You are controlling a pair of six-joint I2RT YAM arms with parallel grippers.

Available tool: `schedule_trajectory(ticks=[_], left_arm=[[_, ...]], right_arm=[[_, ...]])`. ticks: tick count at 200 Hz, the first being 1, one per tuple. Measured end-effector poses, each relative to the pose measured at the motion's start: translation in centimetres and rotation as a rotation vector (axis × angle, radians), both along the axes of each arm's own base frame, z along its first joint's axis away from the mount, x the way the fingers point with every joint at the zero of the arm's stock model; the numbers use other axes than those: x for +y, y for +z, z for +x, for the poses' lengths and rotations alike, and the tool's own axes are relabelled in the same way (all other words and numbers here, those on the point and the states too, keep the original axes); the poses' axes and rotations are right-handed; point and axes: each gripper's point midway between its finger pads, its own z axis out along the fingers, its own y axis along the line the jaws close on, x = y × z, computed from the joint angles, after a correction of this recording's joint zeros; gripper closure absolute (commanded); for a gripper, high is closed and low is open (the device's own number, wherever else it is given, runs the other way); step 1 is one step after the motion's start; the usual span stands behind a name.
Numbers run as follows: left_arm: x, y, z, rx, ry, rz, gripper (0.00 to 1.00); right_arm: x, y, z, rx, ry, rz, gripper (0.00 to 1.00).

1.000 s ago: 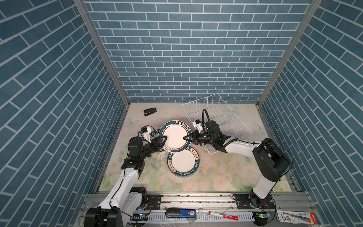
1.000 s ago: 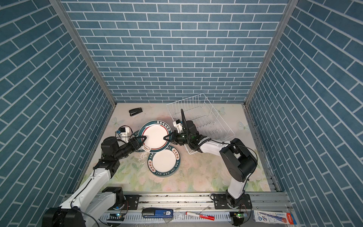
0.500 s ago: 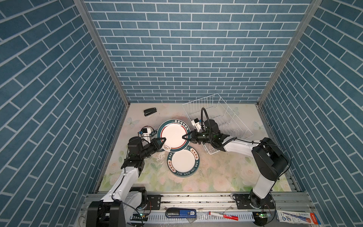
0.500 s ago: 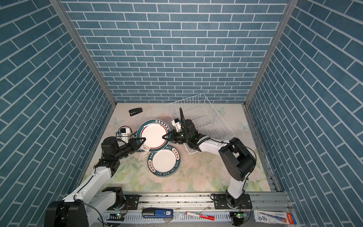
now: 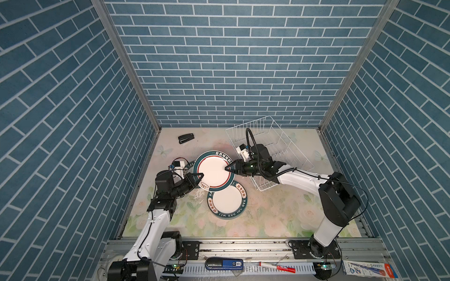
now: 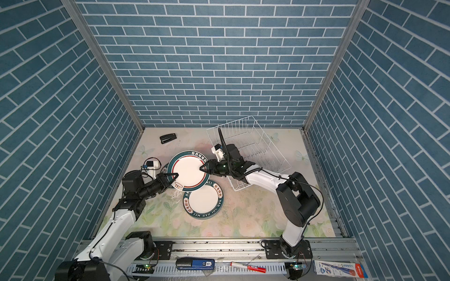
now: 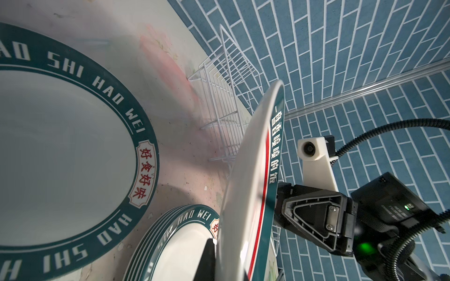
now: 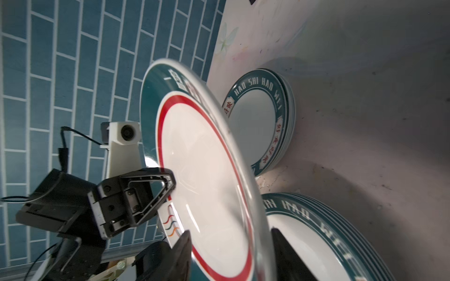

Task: Unload the plates from the dish rack
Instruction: 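Grasp the plate rim with the left gripper while the right gripper releases, then lower the plate onto the HAO SHI HAO WEI stack with the left gripper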

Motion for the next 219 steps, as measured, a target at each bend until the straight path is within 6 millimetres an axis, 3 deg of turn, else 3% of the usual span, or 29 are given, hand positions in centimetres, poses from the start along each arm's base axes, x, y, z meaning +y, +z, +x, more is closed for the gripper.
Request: schedule_trajectory(ticks=[46,68,92,110,141,168,219], left_arm=[[0.5,3.8,-1.3,0.017,0.019,0.04,1.0],[1.0,5.4,-2.3,0.035,0.037,0.097,1.0],[2.0,7.0,-3.8,0.041,0.075,0.183,1.0],[2.9,7.2,-4.9,0.057,0.106,0.247,1.0],[4.0,5.4,-7.1,0.125,0.15,0.32,1.0],[4.2,3.5,-8.7,0.172,0.156,0.333,1.0],[4.7,0.5,-10.6,0.267,0.172,0.356,1.0]], right_arm=[[-5.2,5.6,0.1,-0.228,-0.099,-0.187,0.34],[-9.4,8.4,-0.3,-0.345,-0.192,-0.285,0.01],[-14.0,10.6,-0.9,-0.429,-0.305,-0.379,0.01],[-17.1,11.8,-1.6,-0.474,-0.38,-0.431,0.01],[-21.3,11.4,-3.1,-0.497,-0.46,-0.517,0.01],[-23.4,10.1,-4.3,-0.494,-0.482,-0.562,0.01],[-24.3,7.1,-5.0,-0.473,-0.469,-0.614,0.01]])
